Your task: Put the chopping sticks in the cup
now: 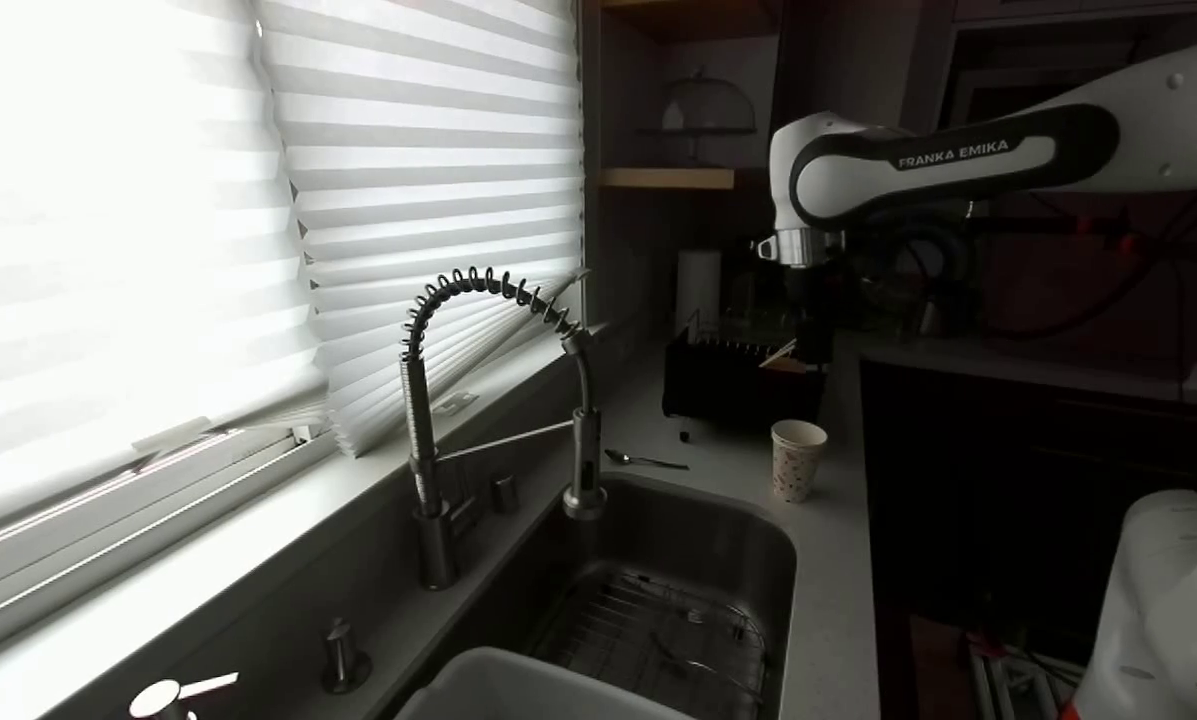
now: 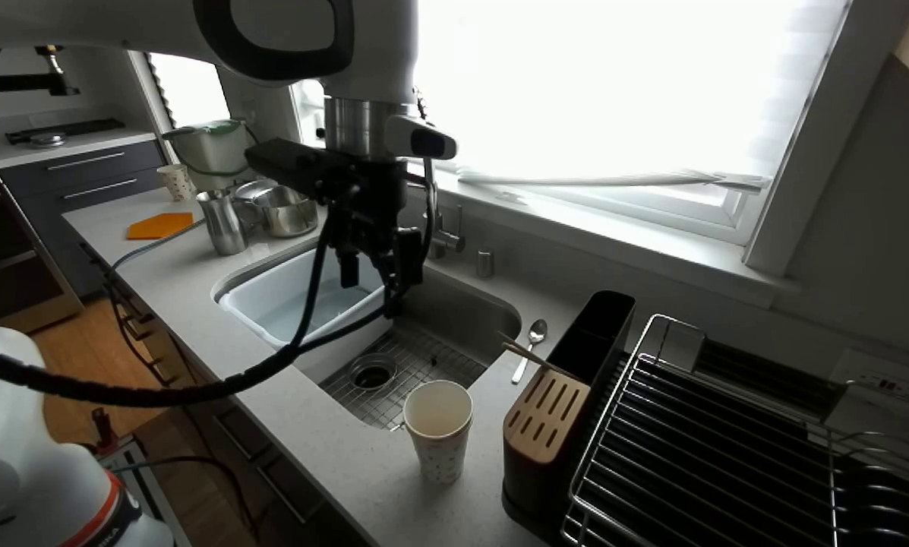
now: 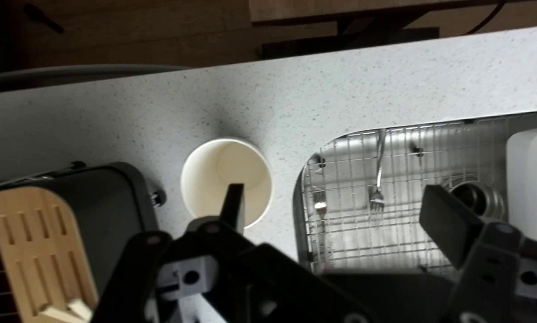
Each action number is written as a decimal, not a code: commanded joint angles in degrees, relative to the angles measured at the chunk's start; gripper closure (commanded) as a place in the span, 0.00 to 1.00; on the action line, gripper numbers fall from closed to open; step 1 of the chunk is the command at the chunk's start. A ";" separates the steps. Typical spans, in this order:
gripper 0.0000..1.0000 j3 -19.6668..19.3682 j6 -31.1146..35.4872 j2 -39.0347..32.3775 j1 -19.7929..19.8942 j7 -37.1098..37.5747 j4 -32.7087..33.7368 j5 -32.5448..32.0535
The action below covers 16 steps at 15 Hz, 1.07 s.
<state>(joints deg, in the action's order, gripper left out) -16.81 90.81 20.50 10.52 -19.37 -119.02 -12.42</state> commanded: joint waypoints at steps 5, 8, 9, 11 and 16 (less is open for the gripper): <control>0.00 -2.80 11.56 -5.72 5.80 6.88 4.69 -5.77; 0.00 -3.64 13.31 -7.12 7.08 7.62 6.11 -5.33; 0.00 -3.57 12.95 -7.35 7.37 8.67 6.67 -5.17; 0.00 -3.42 12.63 -6.57 7.18 7.15 5.92 -4.72; 0.00 -4.03 13.40 -8.81 7.29 6.49 7.28 -4.10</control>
<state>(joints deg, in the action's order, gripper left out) -20.32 103.56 13.68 17.67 -11.60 -112.66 -17.16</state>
